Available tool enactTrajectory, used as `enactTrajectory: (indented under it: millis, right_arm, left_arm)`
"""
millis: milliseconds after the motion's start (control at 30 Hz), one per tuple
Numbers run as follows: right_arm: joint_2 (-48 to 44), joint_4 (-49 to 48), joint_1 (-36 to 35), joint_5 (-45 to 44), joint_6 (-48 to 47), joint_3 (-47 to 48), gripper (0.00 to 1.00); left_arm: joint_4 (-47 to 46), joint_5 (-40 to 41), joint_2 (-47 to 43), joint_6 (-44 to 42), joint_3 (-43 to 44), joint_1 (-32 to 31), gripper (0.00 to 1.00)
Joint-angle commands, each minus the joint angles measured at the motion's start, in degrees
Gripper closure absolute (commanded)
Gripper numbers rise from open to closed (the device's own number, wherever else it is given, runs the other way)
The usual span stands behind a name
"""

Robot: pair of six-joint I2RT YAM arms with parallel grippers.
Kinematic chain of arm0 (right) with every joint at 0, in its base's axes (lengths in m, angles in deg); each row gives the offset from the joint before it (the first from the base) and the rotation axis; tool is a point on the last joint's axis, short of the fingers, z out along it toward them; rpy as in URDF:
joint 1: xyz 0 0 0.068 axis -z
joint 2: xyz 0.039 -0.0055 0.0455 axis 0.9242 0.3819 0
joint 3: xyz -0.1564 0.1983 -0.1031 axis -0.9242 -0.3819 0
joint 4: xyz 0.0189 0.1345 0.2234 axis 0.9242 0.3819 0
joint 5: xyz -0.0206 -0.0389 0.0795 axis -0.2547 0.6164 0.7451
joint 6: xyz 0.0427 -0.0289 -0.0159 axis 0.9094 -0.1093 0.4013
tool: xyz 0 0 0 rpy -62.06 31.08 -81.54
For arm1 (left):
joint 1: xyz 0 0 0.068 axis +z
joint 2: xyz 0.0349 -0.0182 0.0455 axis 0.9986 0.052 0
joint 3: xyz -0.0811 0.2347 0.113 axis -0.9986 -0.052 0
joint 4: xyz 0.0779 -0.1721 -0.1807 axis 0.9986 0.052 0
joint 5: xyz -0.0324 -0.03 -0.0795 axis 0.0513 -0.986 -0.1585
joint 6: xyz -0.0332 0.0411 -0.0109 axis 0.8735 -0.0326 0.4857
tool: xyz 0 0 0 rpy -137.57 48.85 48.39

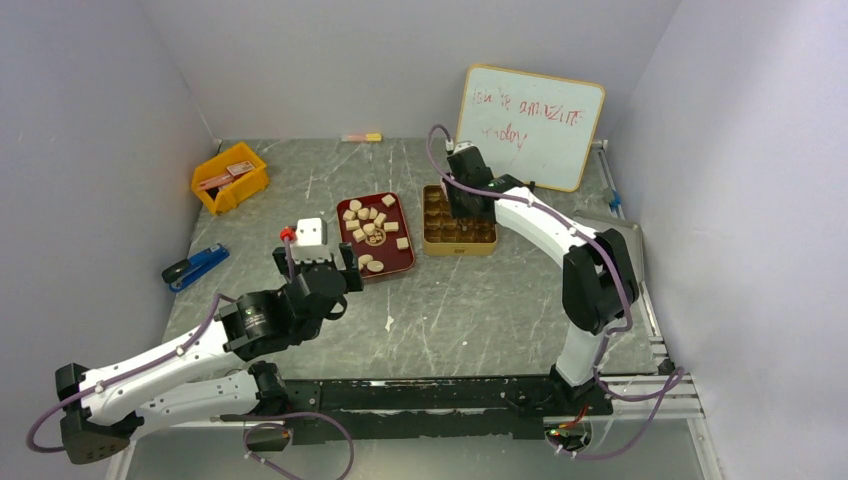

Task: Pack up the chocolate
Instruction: Place the fake chocolate in the packing box, then pick up the fake chocolate from the plate.

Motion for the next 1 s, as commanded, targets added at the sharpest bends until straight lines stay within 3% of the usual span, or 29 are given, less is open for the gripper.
enactTrajectory:
  millis: [0, 533, 967]
  right_arm:
    - [-4.47, -0.39, -2.99, -0.91, -1.19, 1.12, 0.73]
    - [-2.67, 1.69, -18.11, -6.04, 1.28, 1.66, 0.72]
    - [2.19, 2.12, -20.35, -5.81, 2.06, 1.79, 0.65]
  left_arm:
    - [-1.2, 0.16, -0.12, 1.59, 0.84, -0.27, 0.09]
    - [-0.28, -0.68, -1.03, 2.51, 1.21, -0.27, 0.09]
    - [0.6, -0.77, -2.23, 2.26, 1.65, -0.27, 0.09]
